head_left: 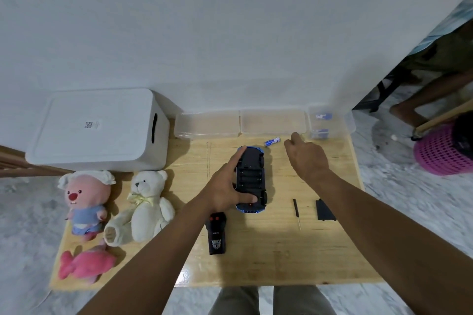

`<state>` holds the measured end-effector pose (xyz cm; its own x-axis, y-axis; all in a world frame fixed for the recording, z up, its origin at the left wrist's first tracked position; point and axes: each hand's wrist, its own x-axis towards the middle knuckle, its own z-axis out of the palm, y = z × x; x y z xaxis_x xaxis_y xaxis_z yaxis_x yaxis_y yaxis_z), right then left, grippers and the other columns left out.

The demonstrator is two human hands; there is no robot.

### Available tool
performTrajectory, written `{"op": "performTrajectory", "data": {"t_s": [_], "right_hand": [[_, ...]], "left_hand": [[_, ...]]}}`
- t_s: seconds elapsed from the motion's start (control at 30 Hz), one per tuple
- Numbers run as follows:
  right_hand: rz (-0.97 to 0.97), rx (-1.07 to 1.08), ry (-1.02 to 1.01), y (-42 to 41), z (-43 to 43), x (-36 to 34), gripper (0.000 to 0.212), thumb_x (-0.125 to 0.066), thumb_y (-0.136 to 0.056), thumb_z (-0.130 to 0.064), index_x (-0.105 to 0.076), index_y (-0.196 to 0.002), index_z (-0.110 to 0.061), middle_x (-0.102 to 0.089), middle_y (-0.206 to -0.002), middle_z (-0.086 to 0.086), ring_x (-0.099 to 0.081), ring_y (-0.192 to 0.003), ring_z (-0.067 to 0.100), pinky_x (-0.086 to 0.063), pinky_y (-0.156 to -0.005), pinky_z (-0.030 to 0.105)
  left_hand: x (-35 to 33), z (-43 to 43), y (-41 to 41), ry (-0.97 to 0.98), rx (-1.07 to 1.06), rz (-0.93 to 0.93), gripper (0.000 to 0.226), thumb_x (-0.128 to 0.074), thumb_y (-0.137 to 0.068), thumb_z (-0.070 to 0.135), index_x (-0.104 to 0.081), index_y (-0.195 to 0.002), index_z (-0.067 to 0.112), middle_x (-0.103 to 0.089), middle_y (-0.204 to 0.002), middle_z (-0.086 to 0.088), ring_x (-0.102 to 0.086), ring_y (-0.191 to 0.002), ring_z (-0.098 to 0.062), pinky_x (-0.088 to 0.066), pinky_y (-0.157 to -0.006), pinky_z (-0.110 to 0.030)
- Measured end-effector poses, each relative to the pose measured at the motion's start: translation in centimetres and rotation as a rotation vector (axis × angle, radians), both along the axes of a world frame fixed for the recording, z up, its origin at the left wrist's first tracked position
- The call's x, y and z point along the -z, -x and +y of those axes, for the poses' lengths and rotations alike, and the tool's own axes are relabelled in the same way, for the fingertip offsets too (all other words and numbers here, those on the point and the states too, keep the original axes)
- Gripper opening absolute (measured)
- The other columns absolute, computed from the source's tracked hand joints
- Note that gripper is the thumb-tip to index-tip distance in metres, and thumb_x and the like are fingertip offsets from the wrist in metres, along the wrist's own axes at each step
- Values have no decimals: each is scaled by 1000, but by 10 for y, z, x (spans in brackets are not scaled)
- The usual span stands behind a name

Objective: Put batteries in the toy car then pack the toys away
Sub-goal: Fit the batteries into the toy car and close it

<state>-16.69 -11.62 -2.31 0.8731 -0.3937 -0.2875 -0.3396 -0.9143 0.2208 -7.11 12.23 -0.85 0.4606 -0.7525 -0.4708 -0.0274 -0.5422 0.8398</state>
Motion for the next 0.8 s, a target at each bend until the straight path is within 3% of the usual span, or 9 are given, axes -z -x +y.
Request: {"op": "performTrajectory", "data": {"t_s": [0.1, 0.23, 0.3, 0.47, 0.63, 0.8], "right_hand": [[-62, -45, -28, 4, -6, 8, 20, -78, -85, -20, -65, -95, -8, -62, -97, 8, -57, -43, 27, -29, -40, 26], [-205, 27, -193, 8, 1, 5, 18, -49, -101, -23, -54, -111, -10, -64, -82, 5, -59, -63, 28, -37, -51, 30], [-281, 178, -343, 7, 3, 7, 13, -45, -102, -20, -54, -107, -12, -61, -89, 3, -54, -75, 24, -38, -60, 31], [-267, 419, -697, 1, 3, 15, 17, -47, -100, -9, -58, -112, -11, -58, -115, 7, -56, -98, 24, -44, -83, 32], [-343, 700, -788, -15, 11, 7, 27, -42, -96, -4, -67, -93, -15, -66, -104, 5, -62, -95, 25, -47, -72, 29], [-359, 719, -742, -23, 20, 8, 10, -57, -97, -22, -63, -93, -15, -68, -95, 6, -66, -91, 28, -53, -72, 33]], "left_hand": [[0, 2, -3, 4, -6, 7, 127, -93, -72, 11, -13, -160, 54, -53, -139, 12, -68, -112, -15, -59, -97, -37], [0, 4, -4, -9, -9, 7, 126, -93, -72, 10, -13, -161, 52, -53, -138, 16, -65, -117, -12, -57, -99, -33], [-1, 4, -5, -20, -9, 9, 127, -93, -71, 10, -14, -161, 52, -53, -137, 20, -64, -119, -12, -56, -101, -35], [-3, 2, -7, -24, -7, 4, 126, -94, -71, 10, -15, -161, 50, -52, -136, 17, -61, -124, -16, -55, -103, -36], [-3, 2, -8, -23, -13, 11, 126, -94, -71, 9, -16, -161, 49, -52, -134, 21, -62, -122, -18, -55, -102, -35], [1, 5, -8, -30, -13, 10, 127, -95, -70, 10, -15, -161, 51, -52, -138, 19, -59, -126, -16, -54, -105, -40]]}}
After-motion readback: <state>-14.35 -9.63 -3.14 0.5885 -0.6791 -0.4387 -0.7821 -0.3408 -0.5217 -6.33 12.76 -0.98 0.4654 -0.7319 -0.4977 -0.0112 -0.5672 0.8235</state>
